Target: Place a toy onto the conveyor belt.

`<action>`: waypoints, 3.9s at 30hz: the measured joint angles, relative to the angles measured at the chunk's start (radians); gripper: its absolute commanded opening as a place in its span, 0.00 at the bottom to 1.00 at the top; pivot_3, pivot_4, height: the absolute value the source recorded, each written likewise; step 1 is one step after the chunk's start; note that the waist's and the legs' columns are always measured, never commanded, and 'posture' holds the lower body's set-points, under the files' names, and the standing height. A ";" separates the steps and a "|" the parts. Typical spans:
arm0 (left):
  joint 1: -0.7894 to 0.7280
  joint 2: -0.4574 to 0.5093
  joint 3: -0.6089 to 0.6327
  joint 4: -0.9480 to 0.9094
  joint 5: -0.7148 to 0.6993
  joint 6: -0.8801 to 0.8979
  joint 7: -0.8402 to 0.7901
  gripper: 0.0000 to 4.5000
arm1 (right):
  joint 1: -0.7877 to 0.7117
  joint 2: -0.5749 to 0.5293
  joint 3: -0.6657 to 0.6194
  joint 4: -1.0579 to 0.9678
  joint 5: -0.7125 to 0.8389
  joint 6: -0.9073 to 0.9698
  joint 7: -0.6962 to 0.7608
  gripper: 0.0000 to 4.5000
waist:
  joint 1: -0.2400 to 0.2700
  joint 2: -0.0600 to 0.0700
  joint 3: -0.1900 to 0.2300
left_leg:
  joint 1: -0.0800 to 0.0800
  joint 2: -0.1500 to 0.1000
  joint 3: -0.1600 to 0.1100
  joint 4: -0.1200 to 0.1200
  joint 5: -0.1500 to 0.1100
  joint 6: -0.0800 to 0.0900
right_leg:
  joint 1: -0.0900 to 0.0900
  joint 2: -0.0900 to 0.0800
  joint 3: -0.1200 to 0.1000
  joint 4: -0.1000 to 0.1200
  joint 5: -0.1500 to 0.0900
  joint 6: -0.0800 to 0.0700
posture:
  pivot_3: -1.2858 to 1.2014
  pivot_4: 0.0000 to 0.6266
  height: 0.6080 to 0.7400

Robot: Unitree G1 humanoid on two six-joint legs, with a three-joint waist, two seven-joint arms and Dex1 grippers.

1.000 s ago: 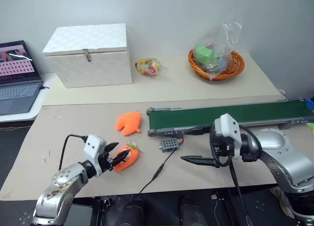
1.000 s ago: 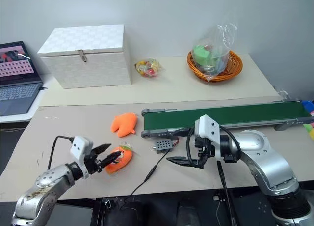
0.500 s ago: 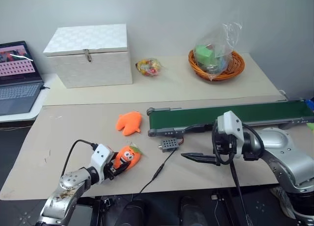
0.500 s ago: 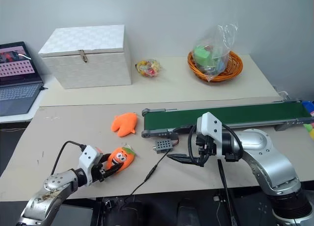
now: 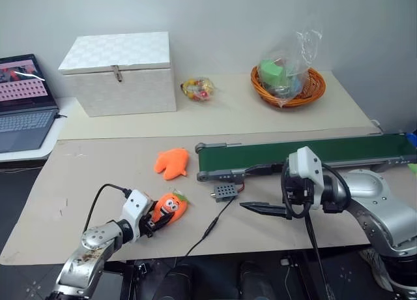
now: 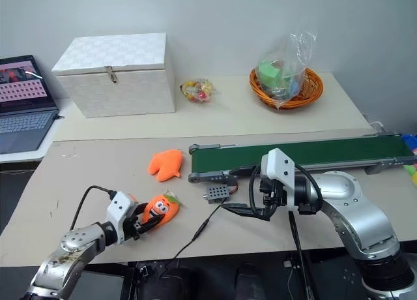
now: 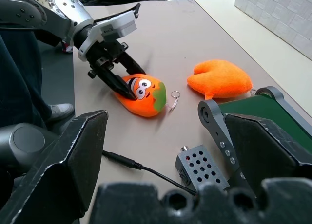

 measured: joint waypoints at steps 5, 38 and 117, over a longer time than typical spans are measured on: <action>-0.004 -0.001 0.001 0.000 0.000 0.000 -0.003 0.02 | 0.000 0.000 0.000 0.000 0.000 0.000 0.000 1.00 | 0.000 0.000 0.000 | 0.000 0.000 0.000 0.000 0.000 0.000 | 0.000 0.000 0.000 0.000 0.000 0.000 | 0.52 0.24 1.00; -0.603 -0.126 -0.161 0.167 0.078 0.085 -0.013 0.01 | -0.001 0.010 -0.006 0.031 -0.010 0.000 -0.014 1.00 | 0.000 -0.001 0.001 | -0.002 -0.003 -0.001 0.001 0.000 0.000 | 0.000 0.000 -0.001 -0.001 0.001 -0.001 | 0.52 0.24 1.00; -0.337 -0.088 0.045 -0.143 -0.116 0.085 -0.043 0.65 | 0.022 0.007 -0.031 0.057 -0.012 -0.001 -0.018 1.00 | -0.001 -0.001 0.001 | -0.001 -0.002 -0.001 0.001 0.000 0.000 | 0.000 0.000 0.000 0.000 0.001 -0.001 | 0.52 0.24 1.00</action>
